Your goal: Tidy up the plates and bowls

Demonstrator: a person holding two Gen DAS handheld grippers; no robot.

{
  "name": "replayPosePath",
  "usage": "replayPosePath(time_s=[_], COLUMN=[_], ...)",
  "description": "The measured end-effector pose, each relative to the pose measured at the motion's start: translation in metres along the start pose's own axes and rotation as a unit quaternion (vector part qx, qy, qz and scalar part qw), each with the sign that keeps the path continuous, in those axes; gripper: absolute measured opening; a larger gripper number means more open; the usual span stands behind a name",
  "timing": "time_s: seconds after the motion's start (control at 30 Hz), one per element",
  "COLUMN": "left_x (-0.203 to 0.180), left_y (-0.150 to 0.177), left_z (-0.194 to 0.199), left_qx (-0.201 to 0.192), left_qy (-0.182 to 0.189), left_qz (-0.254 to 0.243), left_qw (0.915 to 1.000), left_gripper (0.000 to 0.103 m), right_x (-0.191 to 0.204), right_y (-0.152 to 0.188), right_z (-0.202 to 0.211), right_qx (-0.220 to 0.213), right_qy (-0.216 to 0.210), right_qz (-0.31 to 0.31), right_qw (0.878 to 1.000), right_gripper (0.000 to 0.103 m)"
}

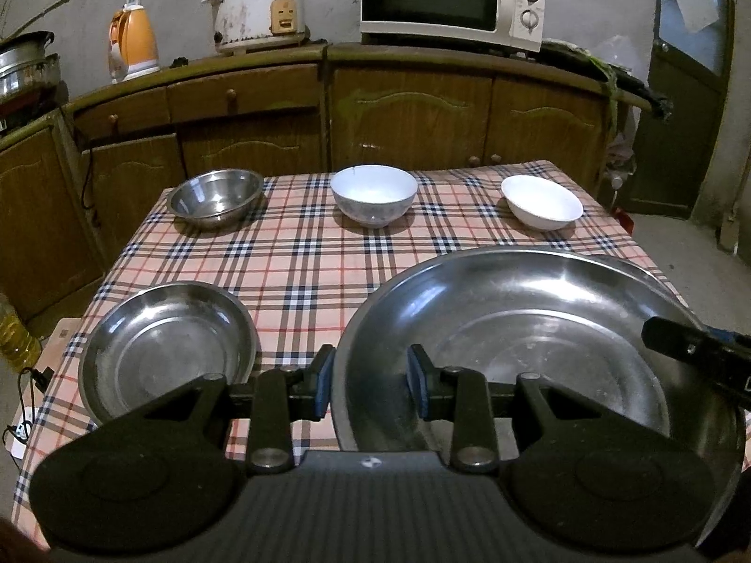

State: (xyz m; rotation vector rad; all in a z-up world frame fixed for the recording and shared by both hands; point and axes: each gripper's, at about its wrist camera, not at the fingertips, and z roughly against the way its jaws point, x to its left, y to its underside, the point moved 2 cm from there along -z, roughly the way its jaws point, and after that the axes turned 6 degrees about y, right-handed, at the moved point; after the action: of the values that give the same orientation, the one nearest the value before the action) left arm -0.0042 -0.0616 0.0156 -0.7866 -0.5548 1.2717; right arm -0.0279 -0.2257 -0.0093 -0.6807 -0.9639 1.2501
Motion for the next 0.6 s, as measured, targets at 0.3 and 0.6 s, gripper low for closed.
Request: replayPosePath(time_s=[0.3,0.6], left_x=[0.001,0.002], left_y=[0.001,0.003], left_z=[-0.004,-0.011], left_qx=[0.006,0.014], left_qy=[-0.002,-0.004], left_qz=[0.003,0.006], left_qw=[1.0,0.9999], left_gripper=[0.033,0.033], right_x=[0.0,0.001], right_y=[0.001,0.005], right_z=[-0.003,-0.009], right_qx=[0.003,0.008], right_qy=[0.001,0.002], right_qz=[-0.001,-0.001], right_qw=[1.0,1.0], right_gripper=[0.028,0.028])
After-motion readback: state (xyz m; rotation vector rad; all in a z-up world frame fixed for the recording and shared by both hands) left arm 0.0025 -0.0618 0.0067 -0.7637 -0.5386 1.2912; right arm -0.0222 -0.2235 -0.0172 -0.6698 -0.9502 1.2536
